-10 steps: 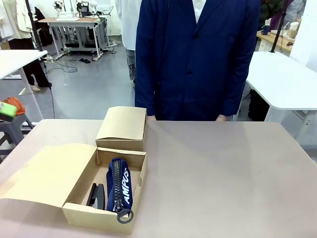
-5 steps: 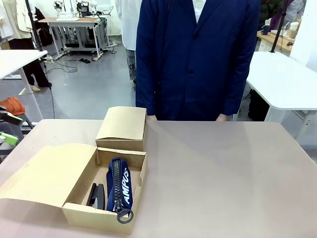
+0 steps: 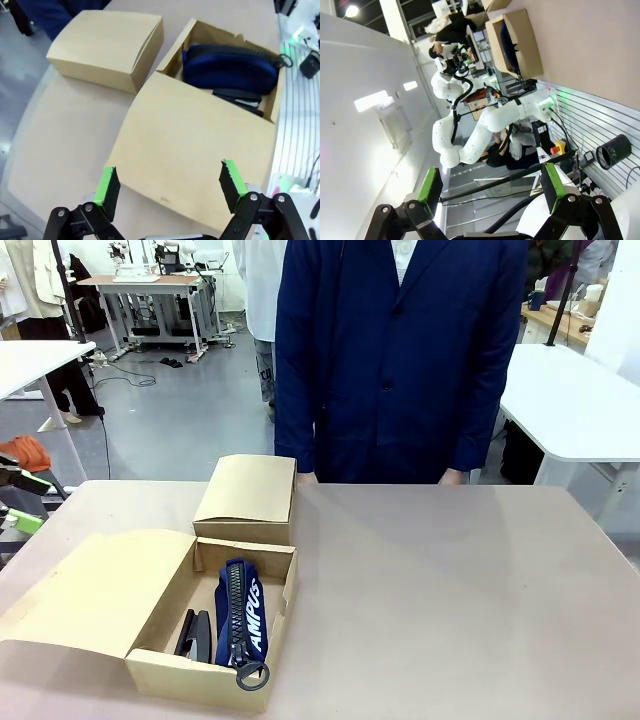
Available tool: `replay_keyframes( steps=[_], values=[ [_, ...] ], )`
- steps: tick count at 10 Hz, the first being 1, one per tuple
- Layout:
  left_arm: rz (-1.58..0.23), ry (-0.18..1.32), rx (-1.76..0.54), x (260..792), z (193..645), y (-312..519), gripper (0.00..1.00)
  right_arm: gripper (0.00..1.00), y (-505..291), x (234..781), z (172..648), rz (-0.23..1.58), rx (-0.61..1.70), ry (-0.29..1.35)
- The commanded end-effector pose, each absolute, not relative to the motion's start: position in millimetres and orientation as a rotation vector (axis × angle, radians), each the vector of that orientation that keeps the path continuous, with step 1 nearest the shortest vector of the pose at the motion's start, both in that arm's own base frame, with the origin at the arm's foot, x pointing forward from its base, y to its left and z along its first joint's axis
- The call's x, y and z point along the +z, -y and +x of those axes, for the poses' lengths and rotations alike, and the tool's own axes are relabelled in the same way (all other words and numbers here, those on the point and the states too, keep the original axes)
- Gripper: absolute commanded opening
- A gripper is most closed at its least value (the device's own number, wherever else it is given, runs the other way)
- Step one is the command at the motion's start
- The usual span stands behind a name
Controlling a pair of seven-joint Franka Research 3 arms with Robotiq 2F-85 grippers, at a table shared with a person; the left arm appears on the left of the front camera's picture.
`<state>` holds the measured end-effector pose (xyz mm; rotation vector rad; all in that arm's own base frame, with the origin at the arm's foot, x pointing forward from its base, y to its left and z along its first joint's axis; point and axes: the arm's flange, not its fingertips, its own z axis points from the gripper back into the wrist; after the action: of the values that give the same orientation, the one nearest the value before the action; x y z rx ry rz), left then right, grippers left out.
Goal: Place items inside the box.
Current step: Close the lid of the Mailer Box closest to the robot.
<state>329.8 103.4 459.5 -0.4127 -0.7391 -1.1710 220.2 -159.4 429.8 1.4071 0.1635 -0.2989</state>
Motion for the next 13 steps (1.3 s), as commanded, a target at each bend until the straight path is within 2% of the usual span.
replay_keyframes(
  steps=[1,3,5,7,9,13],
  values=[
    [-0.404,0.797,-1.298,438.7,361.7,-148.3,1.0,1.0,157.7,436.0,220.3,1.424,-0.316,-0.168],
    [-0.419,0.873,-1.388,440.8,381.0,-187.9,1.0,1.0,157.7,436.0,220.3,1.424,-0.316,-0.168],
    [-0.332,0.758,-1.374,421.9,391.2,-212.9,1.0,1.0,157.7,436.0,220.3,1.424,-0.316,-0.168],
    [-0.335,0.603,-1.408,393.9,387.2,-218.8,1.0,1.0,157.7,436.0,220.3,1.424,-0.316,-0.168],
    [-0.373,0.516,-1.426,368.3,387.1,-211.4,1.0,1.0,157.7,436.0,220.3,1.424,-0.316,-0.168],
    [-0.539,0.473,-1.431,317.5,376.4,-185.6,1.0,1.0,157.7,436.0,220.3,1.424,-0.316,-0.168]
  ],
)
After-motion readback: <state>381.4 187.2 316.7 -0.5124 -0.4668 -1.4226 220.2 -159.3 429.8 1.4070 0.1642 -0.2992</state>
